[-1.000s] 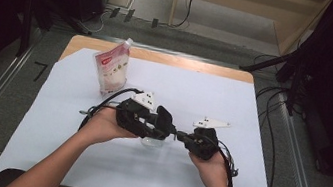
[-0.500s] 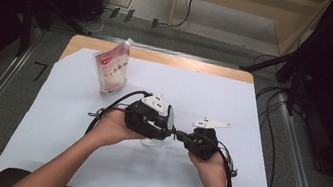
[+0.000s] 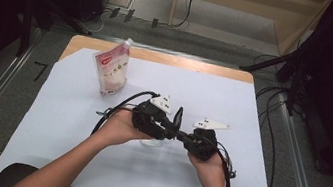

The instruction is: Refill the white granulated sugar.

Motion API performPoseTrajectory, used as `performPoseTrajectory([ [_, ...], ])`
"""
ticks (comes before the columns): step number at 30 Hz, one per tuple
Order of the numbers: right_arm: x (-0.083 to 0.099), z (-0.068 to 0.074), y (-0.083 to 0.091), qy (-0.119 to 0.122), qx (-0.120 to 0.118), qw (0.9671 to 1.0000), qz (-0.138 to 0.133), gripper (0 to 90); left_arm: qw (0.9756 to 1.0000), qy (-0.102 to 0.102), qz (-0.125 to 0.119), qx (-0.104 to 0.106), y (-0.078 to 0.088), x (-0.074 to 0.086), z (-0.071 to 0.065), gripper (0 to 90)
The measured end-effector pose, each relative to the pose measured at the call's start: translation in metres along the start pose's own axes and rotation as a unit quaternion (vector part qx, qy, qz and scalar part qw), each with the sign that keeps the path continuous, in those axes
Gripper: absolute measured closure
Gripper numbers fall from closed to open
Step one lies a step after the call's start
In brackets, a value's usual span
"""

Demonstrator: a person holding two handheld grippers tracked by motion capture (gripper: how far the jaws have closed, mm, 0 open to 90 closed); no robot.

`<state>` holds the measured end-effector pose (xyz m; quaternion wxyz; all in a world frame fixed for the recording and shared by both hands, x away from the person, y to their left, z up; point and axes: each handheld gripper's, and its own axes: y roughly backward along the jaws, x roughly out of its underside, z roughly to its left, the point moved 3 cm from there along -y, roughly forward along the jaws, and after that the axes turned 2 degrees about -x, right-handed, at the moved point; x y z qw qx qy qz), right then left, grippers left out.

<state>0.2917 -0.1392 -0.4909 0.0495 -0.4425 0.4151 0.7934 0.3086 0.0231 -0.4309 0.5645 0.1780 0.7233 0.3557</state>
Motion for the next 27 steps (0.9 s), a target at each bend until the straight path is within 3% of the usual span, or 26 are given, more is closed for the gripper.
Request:
performPoseTrajectory([
  [5,0.000,0.000,0.000,0.001,-0.001,1.0000,-0.001,90.0,1.0000,0.001,-0.003,0.007,-0.001,0.001,0.001,64.9],
  [8,0.001,0.001,0.001,0.007,-0.006,1.0000,-0.001,89.8,0.9998,0.014,-0.007,0.014,0.000,0.003,0.003,63.7],
  [15,0.001,-0.003,0.006,0.011,-0.010,0.9999,-0.007,79.7,0.9997,0.013,0.003,0.020,0.004,0.006,0.001,55.3],
  [22,0.007,-0.008,0.015,0.000,-0.014,0.9997,-0.018,64.3,0.9988,0.042,-0.015,0.023,0.022,0.011,0.009,49.8],
  [27,0.008,-0.006,0.023,0.004,-0.017,0.9994,-0.028,61.6,0.9979,0.060,-0.018,0.016,0.033,0.015,0.016,47.8],
])
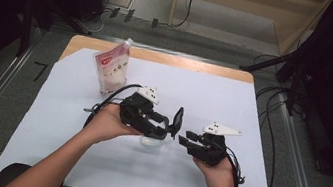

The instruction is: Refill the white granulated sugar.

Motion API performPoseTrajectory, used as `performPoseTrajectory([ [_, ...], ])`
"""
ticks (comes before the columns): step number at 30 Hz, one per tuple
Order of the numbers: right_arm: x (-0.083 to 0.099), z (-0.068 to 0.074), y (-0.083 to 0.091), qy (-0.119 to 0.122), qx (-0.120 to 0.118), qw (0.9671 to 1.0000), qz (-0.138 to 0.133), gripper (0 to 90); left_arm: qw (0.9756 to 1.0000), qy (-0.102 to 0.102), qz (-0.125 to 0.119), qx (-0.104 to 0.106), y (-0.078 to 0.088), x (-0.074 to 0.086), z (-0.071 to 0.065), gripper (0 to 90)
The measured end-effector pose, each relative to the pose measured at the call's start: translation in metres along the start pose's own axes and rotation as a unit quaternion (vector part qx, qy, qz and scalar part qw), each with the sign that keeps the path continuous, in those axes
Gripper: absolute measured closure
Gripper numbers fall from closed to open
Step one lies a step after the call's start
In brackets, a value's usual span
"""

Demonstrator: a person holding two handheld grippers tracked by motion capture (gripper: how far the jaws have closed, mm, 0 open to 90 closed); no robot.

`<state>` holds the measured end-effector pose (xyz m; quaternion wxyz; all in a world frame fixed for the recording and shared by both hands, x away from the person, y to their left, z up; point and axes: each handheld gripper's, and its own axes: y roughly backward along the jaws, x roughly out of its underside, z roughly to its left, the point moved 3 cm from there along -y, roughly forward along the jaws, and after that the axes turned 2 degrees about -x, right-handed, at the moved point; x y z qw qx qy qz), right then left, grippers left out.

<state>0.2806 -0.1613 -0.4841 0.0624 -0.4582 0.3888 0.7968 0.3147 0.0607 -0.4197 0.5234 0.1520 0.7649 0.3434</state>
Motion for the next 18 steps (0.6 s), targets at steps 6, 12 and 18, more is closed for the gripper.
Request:
performPoseTrajectory([
  [6,0.005,0.010,0.007,0.023,0.002,0.9997,0.005,57.4,0.9995,0.025,-0.004,-0.019,0.018,0.007,0.014,49.3],
  [12,0.009,0.023,0.008,0.035,0.001,0.9992,0.019,51.2,0.9979,0.037,-0.014,-0.050,0.036,0.014,0.025,46.3],
  [18,0.010,0.030,0.005,0.036,-0.016,0.9988,0.028,45.7,0.9959,0.062,-0.015,-0.064,0.047,0.021,0.035,45.1],
])
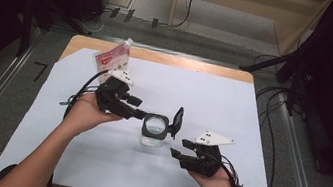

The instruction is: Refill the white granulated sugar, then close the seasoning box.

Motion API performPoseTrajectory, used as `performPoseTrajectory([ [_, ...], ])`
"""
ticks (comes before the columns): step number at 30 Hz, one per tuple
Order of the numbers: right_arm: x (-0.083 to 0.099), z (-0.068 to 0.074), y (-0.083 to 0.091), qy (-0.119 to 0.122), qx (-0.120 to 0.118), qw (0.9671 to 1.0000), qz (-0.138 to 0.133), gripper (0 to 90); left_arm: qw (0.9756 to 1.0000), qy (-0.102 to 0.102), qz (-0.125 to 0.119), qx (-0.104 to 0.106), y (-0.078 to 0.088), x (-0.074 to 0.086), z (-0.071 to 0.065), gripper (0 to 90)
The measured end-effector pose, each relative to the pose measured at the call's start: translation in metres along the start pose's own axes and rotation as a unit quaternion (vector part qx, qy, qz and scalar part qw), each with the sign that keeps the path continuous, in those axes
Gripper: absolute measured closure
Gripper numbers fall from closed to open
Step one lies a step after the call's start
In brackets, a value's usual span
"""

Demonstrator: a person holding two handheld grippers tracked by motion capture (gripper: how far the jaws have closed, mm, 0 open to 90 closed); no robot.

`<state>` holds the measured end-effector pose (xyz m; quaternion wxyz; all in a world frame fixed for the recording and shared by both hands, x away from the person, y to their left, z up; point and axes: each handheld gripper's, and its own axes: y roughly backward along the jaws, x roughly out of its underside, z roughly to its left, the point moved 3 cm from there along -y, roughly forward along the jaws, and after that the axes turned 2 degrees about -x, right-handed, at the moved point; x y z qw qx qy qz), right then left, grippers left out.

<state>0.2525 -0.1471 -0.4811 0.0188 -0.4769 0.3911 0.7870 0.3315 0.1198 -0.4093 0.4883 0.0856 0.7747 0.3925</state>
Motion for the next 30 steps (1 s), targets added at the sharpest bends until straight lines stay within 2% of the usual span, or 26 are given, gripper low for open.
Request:
performPoseTrajectory([
  [1,0.000,0.000,-0.001,-0.003,-0.004,1.0000,0.001,44.9,0.9999,0.010,-0.005,0.000,0.005,0.002,0.004,44.8],
  [6,0.000,-0.002,-0.005,-0.002,-0.013,0.9998,0.016,42.7,0.9997,0.019,-0.009,-0.015,0.017,0.009,0.013,44.7],
  [8,0.000,-0.002,-0.007,0.009,-0.017,0.9995,0.025,41.5,0.9993,0.025,-0.009,-0.027,0.025,0.014,0.019,44.8],
  [14,-0.002,-0.002,-0.009,0.016,-0.017,0.9995,0.020,39.8,0.9985,0.034,-0.007,-0.042,0.033,0.021,0.026,45.4],
  [16,-0.004,-0.003,-0.009,0.018,-0.020,0.9995,0.015,39.6,0.9981,0.040,0.002,-0.046,0.038,0.025,0.030,45.5],
  [21,-0.005,-0.005,-0.011,0.019,-0.024,0.9995,0.013,39.5,0.9968,0.054,-0.005,-0.058,0.048,0.032,0.038,45.0],
  [26,-0.006,-0.007,-0.011,0.017,-0.023,0.9995,0.012,39.6,0.9960,0.063,-0.012,-0.063,0.055,0.036,0.043,45.1],
  [30,-0.007,-0.007,-0.011,0.019,-0.024,0.9995,0.011,39.7,0.9943,0.075,-0.012,-0.076,0.060,0.042,0.051,45.0],
])
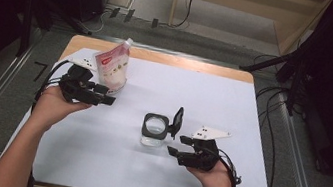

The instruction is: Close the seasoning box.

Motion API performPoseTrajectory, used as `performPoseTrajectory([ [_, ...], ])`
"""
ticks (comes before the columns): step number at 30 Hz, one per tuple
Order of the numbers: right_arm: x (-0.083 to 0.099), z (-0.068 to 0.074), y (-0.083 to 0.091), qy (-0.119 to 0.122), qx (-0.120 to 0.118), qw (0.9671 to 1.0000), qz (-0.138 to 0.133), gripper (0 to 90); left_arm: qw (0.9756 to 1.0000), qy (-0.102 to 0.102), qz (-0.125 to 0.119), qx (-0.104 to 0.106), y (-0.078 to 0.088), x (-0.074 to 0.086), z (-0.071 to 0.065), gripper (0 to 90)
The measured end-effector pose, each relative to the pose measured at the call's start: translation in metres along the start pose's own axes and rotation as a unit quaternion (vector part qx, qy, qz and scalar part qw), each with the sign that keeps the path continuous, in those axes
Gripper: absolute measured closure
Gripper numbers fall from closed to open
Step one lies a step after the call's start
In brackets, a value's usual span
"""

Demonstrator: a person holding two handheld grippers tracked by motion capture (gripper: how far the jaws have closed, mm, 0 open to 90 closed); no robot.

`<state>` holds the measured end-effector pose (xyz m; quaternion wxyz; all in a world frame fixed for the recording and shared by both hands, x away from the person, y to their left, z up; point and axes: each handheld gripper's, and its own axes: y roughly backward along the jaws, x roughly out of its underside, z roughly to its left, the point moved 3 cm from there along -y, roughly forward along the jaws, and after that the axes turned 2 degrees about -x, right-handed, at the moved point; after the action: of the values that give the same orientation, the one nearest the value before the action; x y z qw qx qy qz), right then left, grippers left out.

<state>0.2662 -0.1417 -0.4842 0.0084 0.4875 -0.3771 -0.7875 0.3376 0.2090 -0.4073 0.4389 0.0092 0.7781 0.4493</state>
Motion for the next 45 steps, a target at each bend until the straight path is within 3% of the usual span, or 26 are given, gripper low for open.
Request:
performPoseTrajectory([
  [8,0.000,-0.001,-0.001,-0.002,0.000,1.0000,0.004,40.1,0.9996,0.016,-0.004,-0.024,0.009,0.006,0.017,44.9],
  [13,0.000,-0.001,-0.002,-0.001,0.000,1.0000,0.005,40.3,0.9979,0.034,-0.022,-0.051,0.012,0.009,0.034,43.9],
  [18,0.000,0.000,-0.002,-0.003,-0.001,1.0000,0.005,40.9,0.9967,0.033,-0.019,-0.072,0.010,0.005,0.043,41.1],
  [20,0.000,0.001,-0.001,-0.001,-0.001,1.0000,0.005,41.1,0.9965,0.038,-0.021,-0.071,0.009,0.004,0.044,41.1],
  [21,0.000,0.003,0.000,0.003,-0.003,1.0000,0.000,41.3,0.9967,0.045,-0.029,-0.061,0.008,0.001,0.048,41.2],
  [24,0.001,0.005,0.001,0.000,-0.007,1.0000,0.000,41.9,0.9960,0.047,-0.033,-0.069,0.005,-0.004,0.052,41.5],
  [32,0.001,0.020,-0.001,0.011,-0.024,0.9996,0.002,43.0,0.9929,0.066,-0.040,-0.090,-0.012,-0.017,0.061,45.1],
  [36,0.000,0.030,-0.004,0.020,-0.046,0.9987,-0.001,43.0,0.9925,0.077,-0.047,-0.083,-0.019,-0.019,0.067,45.8],
  [41,-0.001,0.046,-0.010,0.044,-0.058,0.9973,0.006,43.1,0.9913,0.066,-0.047,-0.104,-0.029,-0.022,0.071,47.6],
  [45,-0.004,0.060,-0.017,0.055,-0.073,0.9958,0.010,43.1,0.9910,0.069,-0.059,-0.098,-0.035,-0.026,0.072,49.1],
])
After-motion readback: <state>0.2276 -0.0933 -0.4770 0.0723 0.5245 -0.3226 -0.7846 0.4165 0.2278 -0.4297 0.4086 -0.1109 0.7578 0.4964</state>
